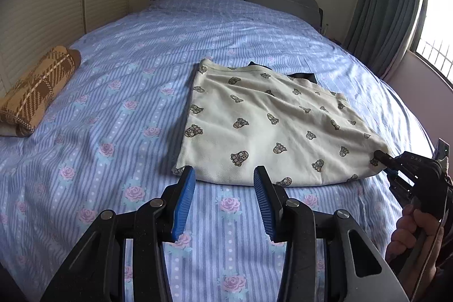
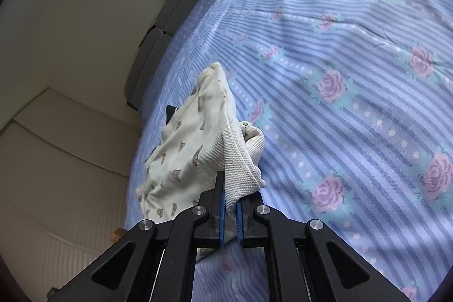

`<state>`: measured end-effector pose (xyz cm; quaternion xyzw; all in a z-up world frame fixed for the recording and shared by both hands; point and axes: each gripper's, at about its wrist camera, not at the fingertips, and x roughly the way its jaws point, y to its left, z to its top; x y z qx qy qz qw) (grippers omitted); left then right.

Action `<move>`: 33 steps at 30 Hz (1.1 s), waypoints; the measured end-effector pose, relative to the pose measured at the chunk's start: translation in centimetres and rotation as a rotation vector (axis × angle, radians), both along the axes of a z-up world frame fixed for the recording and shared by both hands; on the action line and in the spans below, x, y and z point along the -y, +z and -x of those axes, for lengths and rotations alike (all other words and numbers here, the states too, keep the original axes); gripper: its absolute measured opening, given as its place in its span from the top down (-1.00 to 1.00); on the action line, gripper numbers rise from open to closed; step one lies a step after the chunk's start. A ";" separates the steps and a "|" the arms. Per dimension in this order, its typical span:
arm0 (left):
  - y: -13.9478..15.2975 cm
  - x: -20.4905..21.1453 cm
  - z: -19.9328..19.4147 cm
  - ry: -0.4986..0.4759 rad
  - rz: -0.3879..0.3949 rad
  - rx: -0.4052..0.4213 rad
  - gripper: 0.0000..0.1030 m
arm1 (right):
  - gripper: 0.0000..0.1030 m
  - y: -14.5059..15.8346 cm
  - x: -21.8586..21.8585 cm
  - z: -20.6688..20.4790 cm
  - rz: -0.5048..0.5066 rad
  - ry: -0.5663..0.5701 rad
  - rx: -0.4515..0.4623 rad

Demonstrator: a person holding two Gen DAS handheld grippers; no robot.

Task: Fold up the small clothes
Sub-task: 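Grasp the shirt's other side with the right gripper and fold it lengthwise over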

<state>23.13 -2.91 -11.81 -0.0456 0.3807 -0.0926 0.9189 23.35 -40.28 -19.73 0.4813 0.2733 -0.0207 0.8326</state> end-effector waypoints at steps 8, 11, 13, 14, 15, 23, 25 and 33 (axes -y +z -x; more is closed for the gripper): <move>2.3 -5.1 0.1 0.059 0.029 0.015 0.18 | 0.87 9.7 -7.6 -3.9 0.302 0.122 0.109; 3.1 -7.8 0.1 0.098 0.035 0.027 0.13 | 0.87 12.8 -13.8 -6.6 0.469 0.238 0.150; 3.4 -9.6 0.1 0.126 0.039 0.032 0.12 | 0.87 13.6 -18.5 -8.3 0.581 0.339 0.169; 3.5 -10.4 0.1 0.138 0.040 0.033 0.12 | 0.87 13.4 -21.0 -9.0 0.636 0.397 0.164; 3.5 -11.1 0.1 0.150 0.038 0.033 0.12 | 0.87 12.9 -23.4 -9.8 0.691 0.453 0.150; 2.8 -15.2 0.0 0.186 0.018 0.007 0.12 | 0.88 4.1 -34.1 -7.8 0.983 0.794 0.019; 2.5 -15.5 -0.2 0.182 0.015 0.002 0.12 | 0.87 2.8 -34.0 -7.4 1.000 0.794 -0.009; 1.4 -14.6 -0.7 0.131 0.026 -0.029 0.12 | 0.53 2.9 -31.4 -6.3 0.884 0.815 -0.006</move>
